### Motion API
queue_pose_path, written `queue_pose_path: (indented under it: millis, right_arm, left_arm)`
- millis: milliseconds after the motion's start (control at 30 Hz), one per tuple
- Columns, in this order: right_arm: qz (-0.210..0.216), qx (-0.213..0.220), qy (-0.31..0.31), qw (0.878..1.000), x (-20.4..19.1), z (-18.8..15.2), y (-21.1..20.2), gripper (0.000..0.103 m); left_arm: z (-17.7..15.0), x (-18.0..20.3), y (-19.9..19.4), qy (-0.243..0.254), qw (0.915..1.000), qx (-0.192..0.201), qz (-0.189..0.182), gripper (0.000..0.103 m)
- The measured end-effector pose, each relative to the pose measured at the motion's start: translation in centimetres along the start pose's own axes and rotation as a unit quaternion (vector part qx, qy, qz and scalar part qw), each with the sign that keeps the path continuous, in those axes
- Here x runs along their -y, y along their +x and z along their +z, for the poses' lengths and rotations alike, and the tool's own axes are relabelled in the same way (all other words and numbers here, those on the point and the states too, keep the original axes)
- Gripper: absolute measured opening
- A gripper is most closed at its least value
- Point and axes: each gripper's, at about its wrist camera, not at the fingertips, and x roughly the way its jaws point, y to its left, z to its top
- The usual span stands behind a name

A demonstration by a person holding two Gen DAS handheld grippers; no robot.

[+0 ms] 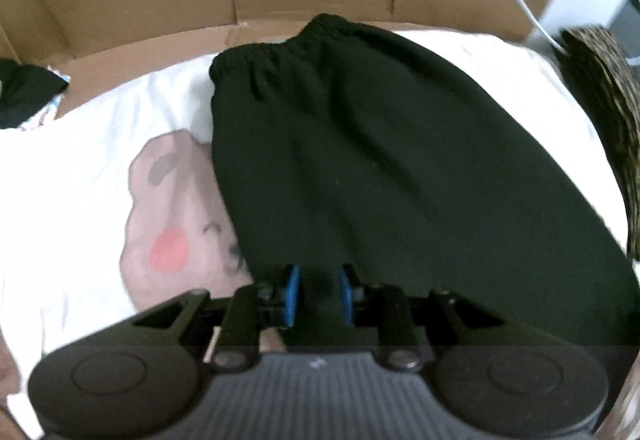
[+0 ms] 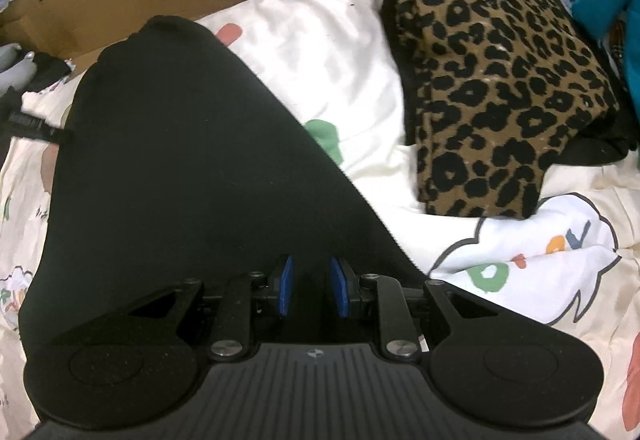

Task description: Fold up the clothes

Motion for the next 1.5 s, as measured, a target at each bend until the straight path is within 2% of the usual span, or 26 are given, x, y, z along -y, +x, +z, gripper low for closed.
queue_pose_path:
  millis: [67, 167, 367, 467, 567, 600, 867, 967, 1067, 1233, 1333, 1400, 1500]
  right_arm:
    - [0.006, 0.001, -0.002, 1.000, -0.1, -0.3, 0.1, 0.028]
    - [0.012, -0.004, -0.011, 1.000, -0.6, -0.7, 0.7, 0.028]
    - [0.031, -0.023, -0.044, 0.998, -2.2, -2.2, 1.1, 0.029]
    - [0.037, -0.037, -0.047, 0.998, -2.4, -2.9, 1.3, 0.029]
    - [0.041, -0.053, -0.049, 0.997, -2.5, -3.6, 1.3, 0.029]
    - [0.042, -0.061, -0.050, 0.996, -2.5, -3.9, 1.3, 0.029]
    - [0.038, -0.081, -0.071, 0.993, -3.0, -4.3, 0.5, 0.029]
    - [0.040, -0.075, -0.074, 0.994, -3.3, -4.2, -0.2, 0.029]
    - [0.059, -0.064, -0.082, 0.993, -3.9, -3.7, -0.8, 0.029]
    - [0.092, -0.041, -0.100, 0.990, -5.7, -3.5, -1.7, 0.034]
    - [0.099, -0.046, -0.108, 0.988, -6.8, -3.2, -1.6, 0.034]
    - [0.110, -0.051, -0.112, 0.986, -7.5, -3.2, -1.4, 0.034]
    - [0.124, -0.057, -0.120, 0.983, -8.9, -3.7, -1.3, 0.034]
  left_arm:
    - [-1.1, 0.3, -0.7, 0.002, 0.9999, 0.008, -0.012, 0.025]
    - [-2.8, 1.3, -1.1, -0.007, 0.9997, 0.023, -0.009, 0.029]
    - [-6.7, 1.9, -2.1, -0.058, 0.9973, 0.031, -0.031, 0.029]
    - [-8.3, 2.0, -3.1, -0.030, 0.9988, 0.025, -0.030, 0.030]
    - [-9.6, 1.6, -4.2, -0.017, 0.9991, 0.029, -0.025, 0.046]
    - [-10.1, 1.5, -4.5, -0.016, 0.9991, 0.030, -0.025, 0.048]
    - [-13.7, 0.0, -5.7, -0.024, 0.9994, 0.007, -0.024, 0.047]
    - [-14.9, -0.4, -6.1, -0.019, 0.9994, -0.001, -0.030, 0.047]
    - [-16.1, -0.6, -6.1, -0.013, 0.9995, -0.008, -0.029, 0.049]
    - [-17.3, -0.2, -5.6, -0.010, 0.9988, -0.007, -0.047, 0.050]
    - [-17.3, 0.5, -5.3, 0.001, 0.9978, -0.001, -0.066, 0.051]
    - [-17.2, 0.9, -5.2, 0.006, 0.9977, 0.002, -0.067, 0.056]
    - [-17.1, 1.2, -4.7, -0.010, 0.9968, 0.008, -0.078, 0.057]
